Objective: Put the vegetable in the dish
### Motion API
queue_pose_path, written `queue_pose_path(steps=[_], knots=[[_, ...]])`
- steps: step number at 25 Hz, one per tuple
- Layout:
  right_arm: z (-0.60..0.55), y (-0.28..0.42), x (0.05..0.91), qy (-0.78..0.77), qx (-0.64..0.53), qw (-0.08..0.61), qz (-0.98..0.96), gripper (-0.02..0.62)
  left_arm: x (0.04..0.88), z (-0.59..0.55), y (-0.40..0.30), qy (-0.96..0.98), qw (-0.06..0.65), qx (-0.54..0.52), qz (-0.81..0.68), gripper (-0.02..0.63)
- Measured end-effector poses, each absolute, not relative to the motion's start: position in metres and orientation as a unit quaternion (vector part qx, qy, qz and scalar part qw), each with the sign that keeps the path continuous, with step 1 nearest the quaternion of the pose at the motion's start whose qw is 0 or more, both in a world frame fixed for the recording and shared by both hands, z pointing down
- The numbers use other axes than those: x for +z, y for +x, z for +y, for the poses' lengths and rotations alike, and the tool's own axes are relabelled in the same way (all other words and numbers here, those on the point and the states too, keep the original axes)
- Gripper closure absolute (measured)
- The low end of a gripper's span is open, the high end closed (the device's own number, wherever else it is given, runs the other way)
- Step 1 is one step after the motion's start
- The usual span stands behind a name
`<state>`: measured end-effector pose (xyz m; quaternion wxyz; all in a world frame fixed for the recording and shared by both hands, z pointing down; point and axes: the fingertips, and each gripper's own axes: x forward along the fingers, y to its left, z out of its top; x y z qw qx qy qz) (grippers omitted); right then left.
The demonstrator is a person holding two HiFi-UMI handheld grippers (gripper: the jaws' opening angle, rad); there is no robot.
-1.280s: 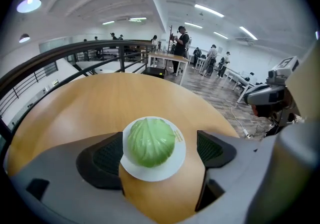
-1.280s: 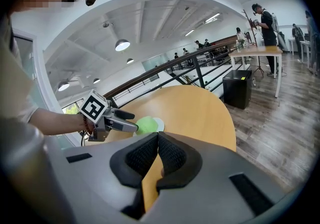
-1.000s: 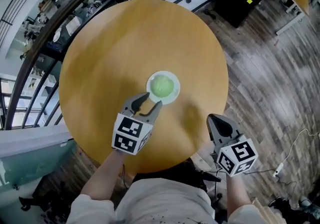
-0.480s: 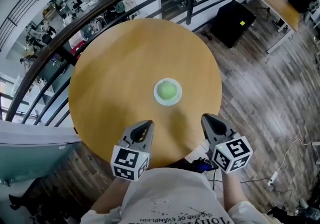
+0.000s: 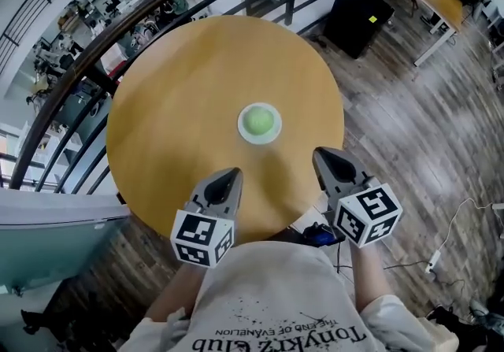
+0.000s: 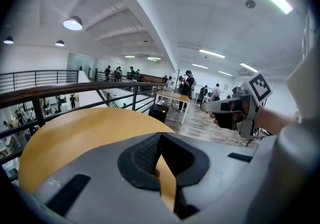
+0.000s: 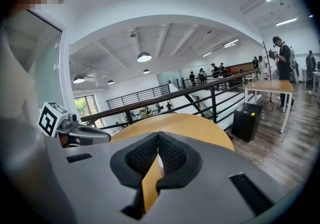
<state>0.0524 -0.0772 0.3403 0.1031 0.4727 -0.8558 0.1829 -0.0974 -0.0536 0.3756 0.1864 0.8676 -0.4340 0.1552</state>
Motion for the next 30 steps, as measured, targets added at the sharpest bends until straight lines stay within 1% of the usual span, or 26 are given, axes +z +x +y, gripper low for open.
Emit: queue_pose_path(steps=[7,23,30], knots=[[-0.070,0.059,0.352,0.468,0.197,0.114,-0.854,0.571,0.379,-0.051,-0.087,0.869,0.191,0.162,-0.427,0.584],[-0.064,0.045,0.358,0.452,0.203,0.115,-0.861,0.571,0.383,-0.040,-0.098,0.861,0.198,0.167,-0.437,0.583],[-0.064,0.046,0.362,0.449,0.204,0.116,-0.862,0.571,0.388,-0.035,-0.092,0.862,0.200,0.170,-0.434,0.584]])
